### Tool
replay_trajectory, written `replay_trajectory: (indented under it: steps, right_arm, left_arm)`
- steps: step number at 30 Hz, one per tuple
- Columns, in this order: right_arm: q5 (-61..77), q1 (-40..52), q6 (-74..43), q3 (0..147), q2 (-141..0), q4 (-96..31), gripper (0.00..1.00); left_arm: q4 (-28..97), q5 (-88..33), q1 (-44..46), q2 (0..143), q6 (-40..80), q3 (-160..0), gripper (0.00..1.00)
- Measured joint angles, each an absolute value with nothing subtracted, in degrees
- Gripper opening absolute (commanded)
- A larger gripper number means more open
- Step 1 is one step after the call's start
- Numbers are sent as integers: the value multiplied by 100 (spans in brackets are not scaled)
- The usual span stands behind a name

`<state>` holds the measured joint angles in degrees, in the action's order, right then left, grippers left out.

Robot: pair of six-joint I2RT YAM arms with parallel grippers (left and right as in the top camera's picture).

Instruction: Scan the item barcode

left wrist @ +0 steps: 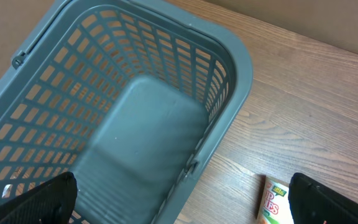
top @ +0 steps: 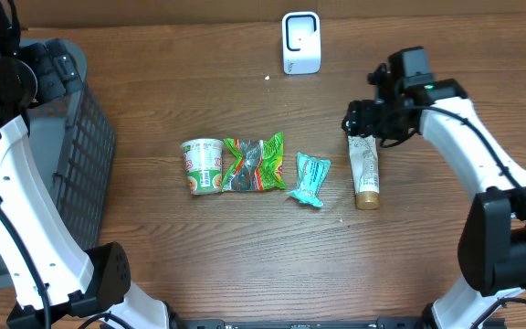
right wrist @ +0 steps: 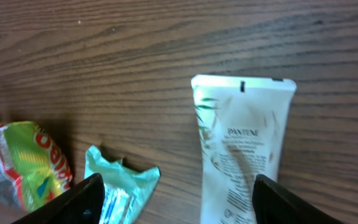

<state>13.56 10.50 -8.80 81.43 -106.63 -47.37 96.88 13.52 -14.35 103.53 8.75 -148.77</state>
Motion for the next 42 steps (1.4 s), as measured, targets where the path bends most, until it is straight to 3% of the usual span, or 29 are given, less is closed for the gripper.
replay_trajectory:
  steps: [9,14,22,33,42]
  right_arm:
    - [805,2123,-1098,8143,-10833,-4185,71]
    - [718,2102,-1525,8143,-11450,-4003,65]
    - [-43,2060,-2314,8141,-11778,-4010,65]
    - [-609,1170,-3175,8169,-11778,-4915,64]
    - [-331,556,-2821,9474,-11782,-6884,66]
  left_arm:
    - [9686,1352,-1435,10353,875,-14877,100]
    - [9686,1352,-1435,10353,875,-14877,100]
    - [9688,1352,-1435,10353,878,-14877,100]
    - [9686,1354,-1435,10353,878,-14877,100]
    - [9686,1352,-1435,10353,875,-14877,100]
